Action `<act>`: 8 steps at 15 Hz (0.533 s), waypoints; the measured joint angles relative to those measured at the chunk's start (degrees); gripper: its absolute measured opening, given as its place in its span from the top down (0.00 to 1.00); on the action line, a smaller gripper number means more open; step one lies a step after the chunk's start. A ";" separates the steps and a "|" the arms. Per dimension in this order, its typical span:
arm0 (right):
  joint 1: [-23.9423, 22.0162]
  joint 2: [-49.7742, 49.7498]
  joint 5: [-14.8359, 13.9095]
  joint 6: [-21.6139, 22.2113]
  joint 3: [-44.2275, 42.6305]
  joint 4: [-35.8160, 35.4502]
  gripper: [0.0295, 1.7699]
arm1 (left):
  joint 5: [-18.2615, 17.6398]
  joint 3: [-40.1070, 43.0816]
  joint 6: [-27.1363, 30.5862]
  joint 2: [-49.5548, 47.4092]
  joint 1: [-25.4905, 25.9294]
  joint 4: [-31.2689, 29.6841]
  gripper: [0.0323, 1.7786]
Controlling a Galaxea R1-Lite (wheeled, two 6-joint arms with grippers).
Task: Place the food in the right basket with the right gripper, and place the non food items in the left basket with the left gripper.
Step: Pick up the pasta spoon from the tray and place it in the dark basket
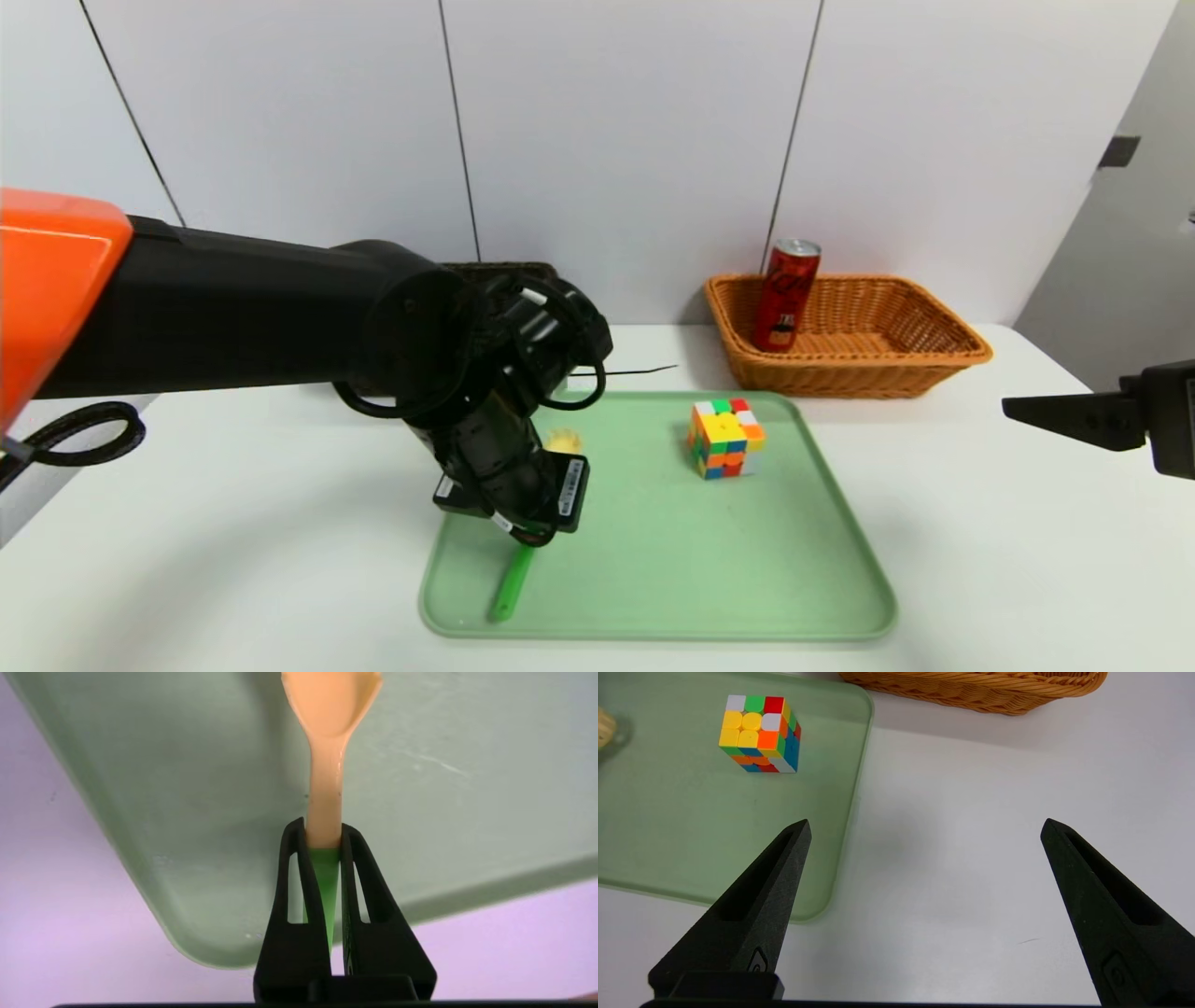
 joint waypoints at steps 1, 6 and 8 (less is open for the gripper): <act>0.05 -0.22 0.00 0.00 0.35 0.00 0.04 | -0.15 -0.30 0.09 -0.74 -0.59 -0.05 0.94; 0.05 -1.29 -0.06 -0.02 1.45 0.16 0.04 | -6.89 -3.83 1.27 -5.23 -2.12 0.46 0.94; 0.05 -1.62 -0.09 0.00 1.54 1.21 0.04 | -7.52 -7.28 4.17 -7.50 -2.35 1.44 0.94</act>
